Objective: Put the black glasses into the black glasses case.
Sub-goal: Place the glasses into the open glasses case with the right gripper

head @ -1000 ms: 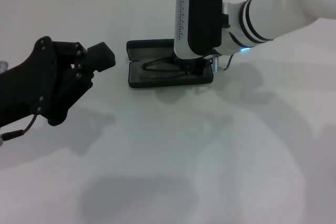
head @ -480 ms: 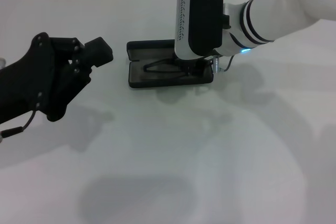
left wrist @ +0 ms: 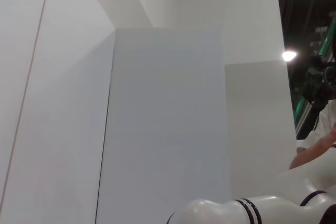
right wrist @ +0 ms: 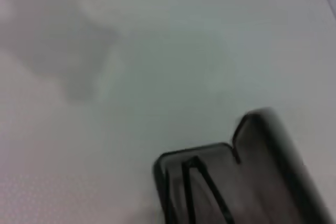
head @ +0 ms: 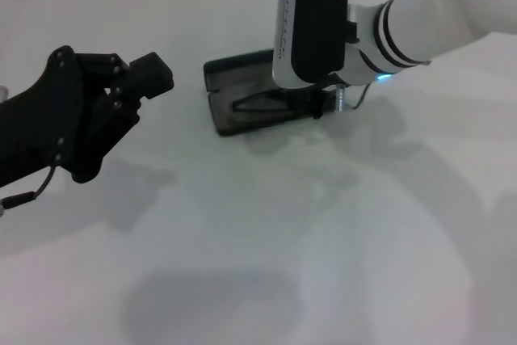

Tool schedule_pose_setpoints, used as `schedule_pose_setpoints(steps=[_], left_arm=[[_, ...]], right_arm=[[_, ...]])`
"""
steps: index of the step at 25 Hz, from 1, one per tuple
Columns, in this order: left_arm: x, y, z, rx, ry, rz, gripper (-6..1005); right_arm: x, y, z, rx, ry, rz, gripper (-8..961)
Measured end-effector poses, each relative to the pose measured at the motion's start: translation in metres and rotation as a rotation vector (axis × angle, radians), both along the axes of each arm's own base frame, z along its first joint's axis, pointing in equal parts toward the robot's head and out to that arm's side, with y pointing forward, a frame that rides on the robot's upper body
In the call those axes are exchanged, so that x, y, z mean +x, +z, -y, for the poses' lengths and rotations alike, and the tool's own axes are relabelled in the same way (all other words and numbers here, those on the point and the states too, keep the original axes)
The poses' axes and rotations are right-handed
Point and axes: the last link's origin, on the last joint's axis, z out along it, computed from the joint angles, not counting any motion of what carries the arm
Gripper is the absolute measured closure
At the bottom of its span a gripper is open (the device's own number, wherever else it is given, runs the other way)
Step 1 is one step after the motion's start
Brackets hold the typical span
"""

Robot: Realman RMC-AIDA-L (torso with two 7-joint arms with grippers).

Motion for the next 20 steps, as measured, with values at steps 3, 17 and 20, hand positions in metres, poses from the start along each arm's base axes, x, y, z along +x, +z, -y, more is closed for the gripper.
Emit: schedule_pose_setpoints(steps=[3, 17, 20], left_arm=[[0.001, 0.0, -0.001, 0.0, -0.003, 0.0, 969], [-0.002, 0.0, 0.002, -0.001, 0.002, -0.003, 970], [-0.003, -0.001, 0.003, 0.003, 0.002, -0.004, 970]], right_arm=[[0.0, 0.001, 0.001, 0.008, -0.003, 0.013, 836], [-0.001, 0.004, 0.013, -0.012, 0.013, 0.009, 825], [0.004, 0.007, 0.014, 0.005, 0.025, 0.028, 824]])
